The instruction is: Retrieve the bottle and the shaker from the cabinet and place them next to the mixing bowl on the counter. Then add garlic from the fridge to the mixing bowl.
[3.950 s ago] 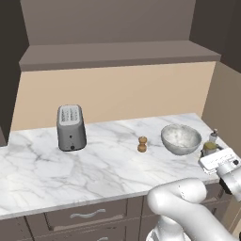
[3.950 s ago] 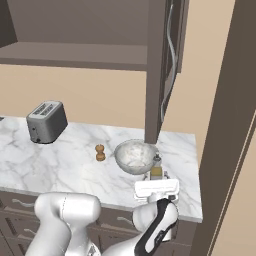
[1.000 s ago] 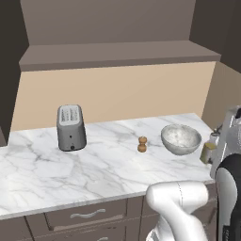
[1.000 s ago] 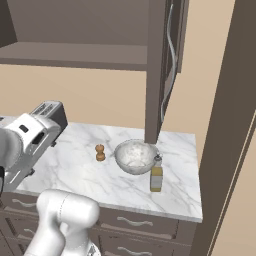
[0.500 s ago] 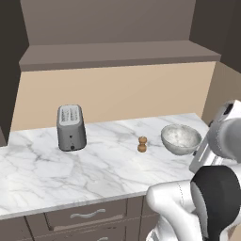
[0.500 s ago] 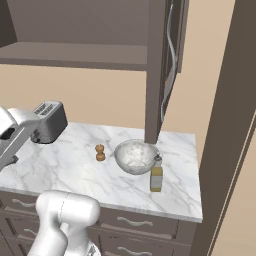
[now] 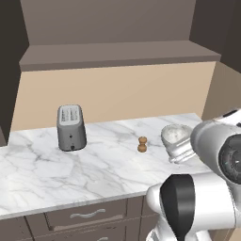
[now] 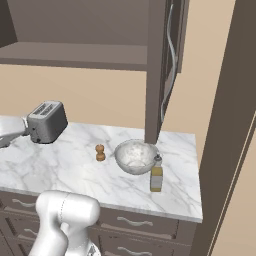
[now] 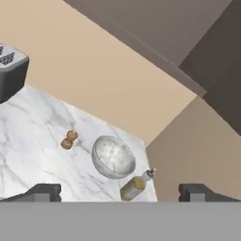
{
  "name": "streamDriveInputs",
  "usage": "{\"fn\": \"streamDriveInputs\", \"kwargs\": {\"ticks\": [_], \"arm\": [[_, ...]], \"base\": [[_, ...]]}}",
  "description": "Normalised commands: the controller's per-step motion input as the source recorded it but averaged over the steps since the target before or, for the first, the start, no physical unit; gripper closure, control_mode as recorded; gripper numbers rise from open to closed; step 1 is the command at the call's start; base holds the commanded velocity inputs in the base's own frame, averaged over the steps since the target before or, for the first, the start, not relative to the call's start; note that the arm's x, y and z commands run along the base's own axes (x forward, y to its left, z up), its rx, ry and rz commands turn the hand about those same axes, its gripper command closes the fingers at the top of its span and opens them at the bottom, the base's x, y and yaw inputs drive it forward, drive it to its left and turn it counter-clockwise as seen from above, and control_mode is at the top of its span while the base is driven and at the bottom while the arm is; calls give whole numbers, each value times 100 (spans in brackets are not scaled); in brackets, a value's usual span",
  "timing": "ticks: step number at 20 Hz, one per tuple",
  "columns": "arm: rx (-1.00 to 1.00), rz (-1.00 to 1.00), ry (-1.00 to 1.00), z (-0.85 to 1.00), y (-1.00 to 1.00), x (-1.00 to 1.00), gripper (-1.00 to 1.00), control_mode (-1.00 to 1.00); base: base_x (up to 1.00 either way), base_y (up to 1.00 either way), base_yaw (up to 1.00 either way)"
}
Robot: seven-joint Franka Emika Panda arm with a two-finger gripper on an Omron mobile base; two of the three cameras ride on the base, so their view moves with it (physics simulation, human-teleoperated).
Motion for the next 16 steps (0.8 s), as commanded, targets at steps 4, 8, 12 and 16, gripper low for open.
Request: {"fn": "streamDriveInputs", "kwargs": {"ticks": [4,8,12,16], "arm": [[52,-6,3,6,-10,-10,-100,-100],[48,12,14,0,-42,-1,-100,-100],[14,19,13,-11,-12,0,-100,-100],[1,23,11,-31,1,1,-100,-100]], "base": [[0,0,0],[0,0,0],[0,0,0],[0,0,0]]}}
